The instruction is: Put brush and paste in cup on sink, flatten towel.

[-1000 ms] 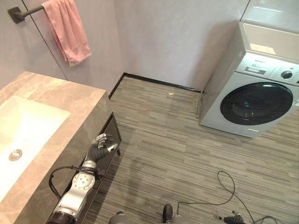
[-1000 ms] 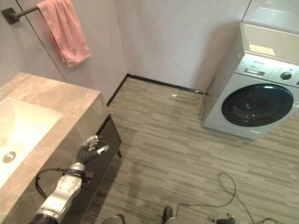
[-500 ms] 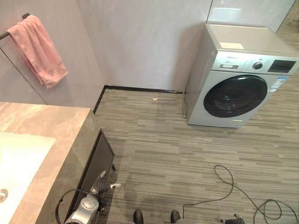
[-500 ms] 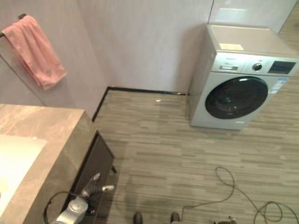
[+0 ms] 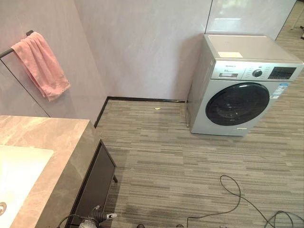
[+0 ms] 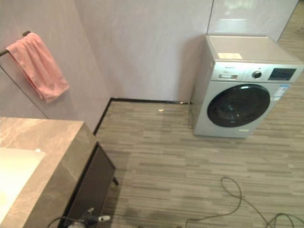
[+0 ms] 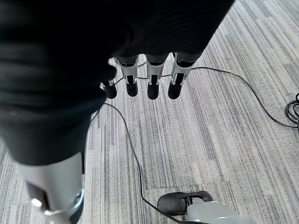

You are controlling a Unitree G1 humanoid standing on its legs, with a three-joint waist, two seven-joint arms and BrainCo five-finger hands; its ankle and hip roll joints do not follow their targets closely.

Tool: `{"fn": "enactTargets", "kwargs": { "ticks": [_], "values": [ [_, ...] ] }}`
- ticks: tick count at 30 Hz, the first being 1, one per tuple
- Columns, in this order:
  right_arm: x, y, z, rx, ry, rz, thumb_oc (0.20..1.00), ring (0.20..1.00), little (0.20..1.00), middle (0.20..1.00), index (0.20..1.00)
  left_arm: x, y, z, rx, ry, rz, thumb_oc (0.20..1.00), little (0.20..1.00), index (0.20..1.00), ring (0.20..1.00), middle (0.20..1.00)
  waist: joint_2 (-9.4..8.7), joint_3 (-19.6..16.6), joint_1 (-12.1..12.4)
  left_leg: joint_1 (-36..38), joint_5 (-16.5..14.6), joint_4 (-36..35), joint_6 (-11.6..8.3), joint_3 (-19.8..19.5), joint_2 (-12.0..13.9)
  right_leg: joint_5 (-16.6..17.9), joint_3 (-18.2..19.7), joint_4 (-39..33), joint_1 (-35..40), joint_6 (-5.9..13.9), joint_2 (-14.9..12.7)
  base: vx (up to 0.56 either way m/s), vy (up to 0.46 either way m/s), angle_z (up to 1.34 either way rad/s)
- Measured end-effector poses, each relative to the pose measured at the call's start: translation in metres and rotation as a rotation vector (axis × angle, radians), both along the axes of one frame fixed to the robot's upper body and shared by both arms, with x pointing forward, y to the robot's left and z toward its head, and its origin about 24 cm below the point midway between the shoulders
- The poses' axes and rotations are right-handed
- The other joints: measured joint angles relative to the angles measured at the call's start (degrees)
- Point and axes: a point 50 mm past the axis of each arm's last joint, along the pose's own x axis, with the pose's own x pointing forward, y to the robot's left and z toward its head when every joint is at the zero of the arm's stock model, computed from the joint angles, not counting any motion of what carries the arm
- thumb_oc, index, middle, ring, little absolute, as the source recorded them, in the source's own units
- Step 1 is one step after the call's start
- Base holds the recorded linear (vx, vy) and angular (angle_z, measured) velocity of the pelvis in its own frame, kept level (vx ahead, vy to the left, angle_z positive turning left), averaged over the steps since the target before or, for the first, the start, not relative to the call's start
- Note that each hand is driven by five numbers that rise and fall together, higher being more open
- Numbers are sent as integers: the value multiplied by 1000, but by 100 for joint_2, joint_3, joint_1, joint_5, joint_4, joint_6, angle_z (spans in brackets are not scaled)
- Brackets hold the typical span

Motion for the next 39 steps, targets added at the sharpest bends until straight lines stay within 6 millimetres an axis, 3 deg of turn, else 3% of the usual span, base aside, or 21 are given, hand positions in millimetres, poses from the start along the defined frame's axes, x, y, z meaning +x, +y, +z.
{"fn": "enactTargets", "kwargs": {
  "ticks": [3,5,6,7,9,10,11,12,14,17,22,23,25,26,29,30,31,32,35,36,39],
  "values": [
    [5,0,1,-1,-12,12,1000,1000,1000,1000,1000,5,-2,1,1,-12,-20,1000,1000,1000,1000,1000,-32,2,5,-46,-2,-20,3,38,1,-34,26,111,-123,-10,-2,-2,114,-8],
    [13,-2,3,-6,-45,12,1000,1000,1000,1000,1000,16,-4,6,7,-49,-61,1000,1000,1000,1000,1000,-31,70,-15,-150,-18,1,60,85,-66,-121,94,680,-489,32,-41,-96,150,-17],
    [23,-5,7,-11,-92,6,1000,1000,1000,1000,1000,26,-7,10,5,-85,-81,1000,1000,1000,1000,1000,8,206,-20,-240,-9,-9,131,60,-65,-247,123,1404,-960,154,-30,-38,232,-26],
    [37,-6,11,-12,-168,-12,1000,1000,1000,1000,1000,46,-7,19,11,-149,-106,1000,1000,1000,1000,1000,120,493,-45,-296,15,5,238,67,-82,-201,165,3029,-1842,297,-113,30,238,-8],
    [30,-5,9,-8,-147,-19,1000,1000,1000,1000,1000,60,-5,27,22,-192,-120,1000,1000,1000,1000,1000,4,776,-130,-277,-124,232,435,-65,-294,46,245,4296,-2411,601,-413,131,153,21],
    [28,-6,9,-11,-144,-23,1000,1000,1000,1000,1000,64,-5,28,22,-203,-126,1000,1000,1000,1000,1000,35,871,-171,-239,-145,288,499,-67,-345,186,283,4631,-2636,597,-502,136,47,18],
    [26,-6,8,-9,-138,-28,1000,1000,1000,1000,1000,65,-5,29,24,-205,-126,1000,1000,1000,1000,1000,48,941,-211,-210,-153,324,569,-81,-347,-53,316,4696,-2705,635,-447,249,19,3],
    [22,-5,7,-3,-136,-42,1000,1000,1000,1000,1000,62,-3,28,27,-196,-118,1000,1000,1000,1000,1000,157,1018,-240,-214,-159,326,582,-119,-297,-278,351,4252,-2693,644,-316,267,-27,0],
    [14,-1,4,17,-129,-86,1000,1000,1000,1000,1000,58,1,26,34,-178,-98,1000,1000,1000,1000,1000,191,1076,-380,-282,-161,224,627,-186,-408,-303,-326,1858,-2526,611,-421,442,-83,17],
    [16,2,3,23,-125,-81,1000,1000,1000,1000,1000,53,0,21,32,-145,-85,1000,1000,1000,1000,1000,40,1090,-495,-292,-186,302,619,-297,-605,23,30,429,-2405,734,-530,450,-109,36],
    [28,2,5,24,-148,-67,1000,1000,1000,1000,1000,34,-5,12,12,-95,-68,1000,1000,1000,1000,1000,5,909,-506,52,-570,331,361,-580,-507,333,-104,981,-2180,503,-529,432,-184,31],
    [15,-1,3,15,-98,-64,1000,1000,1000,1000,1000,26,-13,6,-7,-60,-63,1000,1000,1000,1000,1000,171,651,-535,136,-765,392,180,-881,-270,318,-1,1269,-2004,202,-299,397,-247,90],
    [10,-7,5,-2,-80,-64,1000,1000,1000,1000,1000,16,-18,2,-22,-44,-61,1000,1000,1000,1000,1000,381,469,-574,309,-829,456,-108,-1005,88,98,-326,1293,-1707,-172,40,363,-273,69],
    [16,-8,6,-5,-96,-50,1000,1000,1000,1000,1000,15,-14,2,-15,-39,-54,1000,1000,1000,1000,1000,399,445,-539,249,-921,910,-272,-989,203,-17,-421,1260,-1502,-290,148,295,-286,26],
    [27,-12,11,-20,-134,-33,1000,1000,1000,1000,1000,15,-7,4,4,-39,-55,1000,1000,1000,1000,1000,102,250,-428,-620,-761,2976,-706,-1008,235,-188,-529,935,-1080,-505,258,187,-286,14],
    [30,-14,12,-28,-146,-24,1000,1000,1000,1000,1000,19,-6,5,8,-50,-58,1000,1000,1000,1000,1000,34,238,-399,-1037,-503,3719,-894,-1001,247,-195,-592,924,-1016,-705,278,211,-346,12],
    [35,-16,15,-43,-153,20,1000,1000,1000,1000,1000,34,-8,10,11,-80,-75,1000,1000,1000,1000,1000,-124,294,-263,-1921,223,5168,-934,-948,259,-262,-622,1060,-1024,-894,303,214,-244,3],
    [40,-14,15,-46,-156,52,1000,1000,1000,1000,1000,37,-8,11,12,-91,-78,1000,1000,1000,1000,1000,-211,337,-175,-2211,107,5344,-800,-796,341,-315,-571,1025,-915,-990,368,330,-307,-1],
    [43,-7,13,-52,-146,96,1000,1000,1000,1000,1000,52,-5,20,26,-142,-90,1000,1000,1000,1000,1000,-416,545,-122,-2641,-82,4716,-519,-214,450,-381,-575,792,-634,-1057,470,250,-105,5],
    [43,-6,13,-54,-141,111,1000,1000,1000,1000,1000,59,-5,23,33,-167,-93,1000,1000,1000,1000,1000,-507,629,-97,-2728,-72,4105,-525,73,422,-368,-598,656,-520,-1038,479,294,-42,-14],
    [44,-3,13,-77,-124,205,1000,1000,1000,1000,1000,57,-1,23,57,-160,-93,1000,1000,1000,1000,1000,-462,704,-1,-2895,169,2164,-585,618,472,-455,-628,387,-140,-917,764,452,-15,-30]
  ]
}}
